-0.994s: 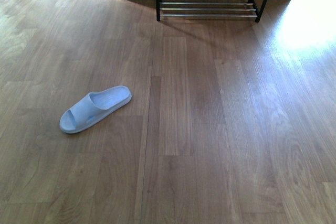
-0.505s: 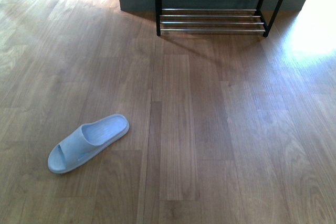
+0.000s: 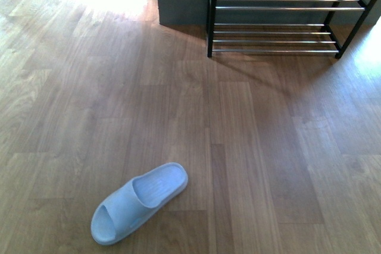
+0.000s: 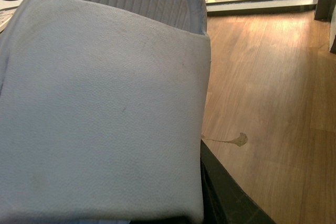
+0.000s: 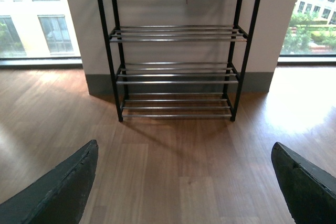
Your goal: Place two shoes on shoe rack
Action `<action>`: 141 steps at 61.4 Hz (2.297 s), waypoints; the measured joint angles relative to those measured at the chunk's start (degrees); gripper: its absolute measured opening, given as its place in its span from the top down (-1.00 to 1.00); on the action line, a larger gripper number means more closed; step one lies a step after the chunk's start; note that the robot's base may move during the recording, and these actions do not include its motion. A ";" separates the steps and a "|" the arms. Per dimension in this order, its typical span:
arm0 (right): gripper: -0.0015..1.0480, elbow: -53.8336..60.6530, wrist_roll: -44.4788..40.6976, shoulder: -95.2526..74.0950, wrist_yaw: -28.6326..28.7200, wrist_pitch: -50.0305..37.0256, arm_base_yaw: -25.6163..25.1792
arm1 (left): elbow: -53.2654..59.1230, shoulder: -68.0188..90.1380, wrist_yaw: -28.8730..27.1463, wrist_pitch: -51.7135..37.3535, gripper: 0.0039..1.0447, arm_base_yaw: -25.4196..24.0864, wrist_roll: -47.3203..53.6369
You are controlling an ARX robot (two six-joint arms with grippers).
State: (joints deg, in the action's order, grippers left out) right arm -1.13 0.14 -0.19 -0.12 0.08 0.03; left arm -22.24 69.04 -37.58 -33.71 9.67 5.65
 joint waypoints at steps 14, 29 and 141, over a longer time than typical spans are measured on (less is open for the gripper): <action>-0.82 0.00 0.00 0.02 0.02 0.00 0.00 | 0.00 0.04 0.04 0.00 0.97 -0.02 0.00; -0.82 -0.98 -1.46 -2.05 8.31 2.86 -1.99 | 0.00 0.09 0.04 0.00 0.97 -0.24 0.00; -0.81 -58.29 -56.43 -171.51 23.71 -44.68 28.72 | 0.00 0.07 0.04 0.00 0.97 -0.13 0.00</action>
State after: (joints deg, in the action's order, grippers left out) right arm -59.42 -56.29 -171.70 23.59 -44.60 28.75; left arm -22.24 69.10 -37.54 -33.71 9.54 5.65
